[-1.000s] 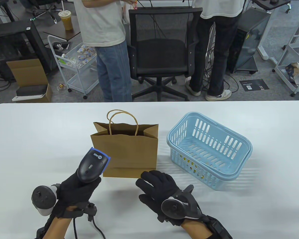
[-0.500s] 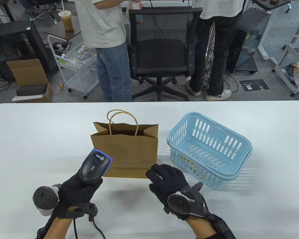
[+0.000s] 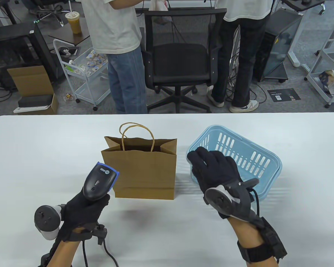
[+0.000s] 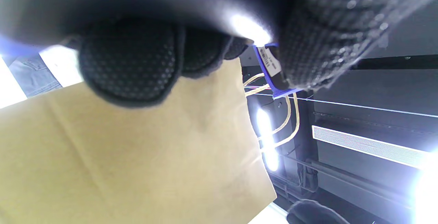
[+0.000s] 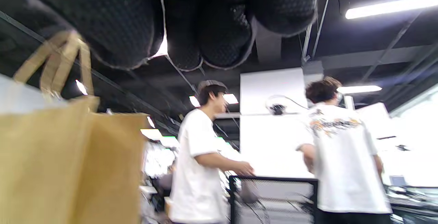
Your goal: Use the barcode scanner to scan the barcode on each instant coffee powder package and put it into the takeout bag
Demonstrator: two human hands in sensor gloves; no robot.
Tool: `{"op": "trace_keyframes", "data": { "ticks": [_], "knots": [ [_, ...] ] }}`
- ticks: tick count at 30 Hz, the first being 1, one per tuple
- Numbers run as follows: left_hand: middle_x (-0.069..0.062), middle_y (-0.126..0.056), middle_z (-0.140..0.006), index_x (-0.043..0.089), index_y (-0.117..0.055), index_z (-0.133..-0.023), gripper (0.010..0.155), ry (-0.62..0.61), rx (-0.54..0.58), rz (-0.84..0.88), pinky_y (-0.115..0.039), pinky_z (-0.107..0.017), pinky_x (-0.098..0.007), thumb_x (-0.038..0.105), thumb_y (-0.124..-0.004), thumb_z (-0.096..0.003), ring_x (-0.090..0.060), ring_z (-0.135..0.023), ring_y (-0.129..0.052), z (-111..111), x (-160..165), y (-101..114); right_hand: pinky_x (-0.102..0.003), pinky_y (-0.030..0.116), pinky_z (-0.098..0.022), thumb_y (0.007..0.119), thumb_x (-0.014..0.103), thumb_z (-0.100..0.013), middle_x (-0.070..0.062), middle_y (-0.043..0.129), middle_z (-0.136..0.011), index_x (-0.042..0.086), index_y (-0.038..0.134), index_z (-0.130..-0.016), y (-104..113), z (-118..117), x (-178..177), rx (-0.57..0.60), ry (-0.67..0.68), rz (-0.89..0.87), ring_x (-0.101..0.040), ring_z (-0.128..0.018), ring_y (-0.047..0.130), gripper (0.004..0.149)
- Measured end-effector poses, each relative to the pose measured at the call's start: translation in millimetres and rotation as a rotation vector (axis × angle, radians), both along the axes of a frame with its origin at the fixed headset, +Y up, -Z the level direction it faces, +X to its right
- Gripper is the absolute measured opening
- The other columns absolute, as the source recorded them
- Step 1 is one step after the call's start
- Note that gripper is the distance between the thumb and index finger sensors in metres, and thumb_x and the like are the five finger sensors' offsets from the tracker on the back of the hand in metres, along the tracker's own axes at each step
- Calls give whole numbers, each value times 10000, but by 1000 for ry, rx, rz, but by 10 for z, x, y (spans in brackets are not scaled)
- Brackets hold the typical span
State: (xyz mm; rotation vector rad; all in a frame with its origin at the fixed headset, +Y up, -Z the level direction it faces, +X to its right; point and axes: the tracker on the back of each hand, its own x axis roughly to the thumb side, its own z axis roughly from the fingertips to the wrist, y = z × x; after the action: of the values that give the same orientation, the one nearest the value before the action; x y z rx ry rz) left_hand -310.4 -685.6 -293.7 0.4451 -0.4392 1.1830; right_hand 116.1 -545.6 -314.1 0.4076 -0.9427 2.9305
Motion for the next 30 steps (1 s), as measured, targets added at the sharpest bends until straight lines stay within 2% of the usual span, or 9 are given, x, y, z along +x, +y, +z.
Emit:
{"op": "trace_keyframes", "data": {
  "ticks": [4, 7, 9, 11, 14, 21, 26, 30],
  "knots": [
    [2, -924, -741, 197, -685, -1002, 660, -2, 14, 0, -829, -509, -497, 563, -886, -491, -257, -460, -1073, 12, 0, 25, -397, 787, -515, 914, 408, -455, 13, 943, -954, 407, 814, -941, 122, -440, 63, -177, -122, 146, -203, -735, 942, 496],
    [-1, -924, -741, 195, -685, -1002, 662, 4, 11, 11, -828, -509, -499, 562, -888, -490, -259, -461, -1072, 8, -26, 26, -389, 790, -482, 941, 412, -436, 20, 961, -932, 403, 831, -926, 5, -842, 127, -315, -223, 270, -200, -698, 955, 502],
    [-1, -923, -741, 194, -685, -1003, 661, 12, 5, 26, -827, -510, -499, 560, -887, -492, -260, -462, -1072, 0, -56, 24, -378, 802, -446, 952, 424, -422, 24, 992, -892, 393, 860, -897, -153, -1082, 162, -435, -280, 355, -190, -640, 979, 485],
    [-2, -922, -742, 193, -685, -1003, 662, 25, -7, 50, -826, -512, -500, 559, -888, -491, -263, -462, -1071, -10, -104, 20, -375, 808, -424, 967, 426, -409, 16, 1013, -863, 382, 884, -872, -420, -1336, 213, -617, -320, 416, -190, -598, 993, 472],
    [-3, -920, -746, 193, -681, -1005, 662, 41, -23, 93, -824, -515, -501, 558, -888, -493, -265, -466, -1069, -25, -172, 13, -374, 815, -425, 977, 455, -390, 15, 1020, -859, 380, 890, -869, -790, -1591, 308, -853, -389, 437, -188, -595, 1003, 492],
    [-5, -919, -746, 193, -681, -1006, 662, 52, -48, 123, -823, -516, -502, 557, -889, -493, -266, -468, -1069, -49, -214, -6, -383, 814, -471, 996, 586, -306, -7, 996, -905, 365, 879, -901, -1292, -1899, 422, -1242, -404, 278, -199, -672, 992, 645],
    [-5, -920, -746, 193, -681, -1005, 663, 51, -46, 107, -823, -516, -502, 557, -889, -493, -266, -465, -1070, -48, -204, -9, -377, 822, -493, 994, 652, -273, -23, 988, -924, 358, 869, -917, -1550, -1936, 375, -1349, -376, 338, -196, -701, 997, 720],
    [-6, -920, -746, 192, -680, -1006, 665, 52, -50, 106, -822, -516, -503, 558, -890, -492, -265, -465, -1070, -52, -205, -11, -378, 827, -492, 983, 706, -240, -45, 1000, -907, 330, 880, -916, -1684, -1921, 345, -1374, -358, 330, -198, -677, 1008, 780]
  ]
}}
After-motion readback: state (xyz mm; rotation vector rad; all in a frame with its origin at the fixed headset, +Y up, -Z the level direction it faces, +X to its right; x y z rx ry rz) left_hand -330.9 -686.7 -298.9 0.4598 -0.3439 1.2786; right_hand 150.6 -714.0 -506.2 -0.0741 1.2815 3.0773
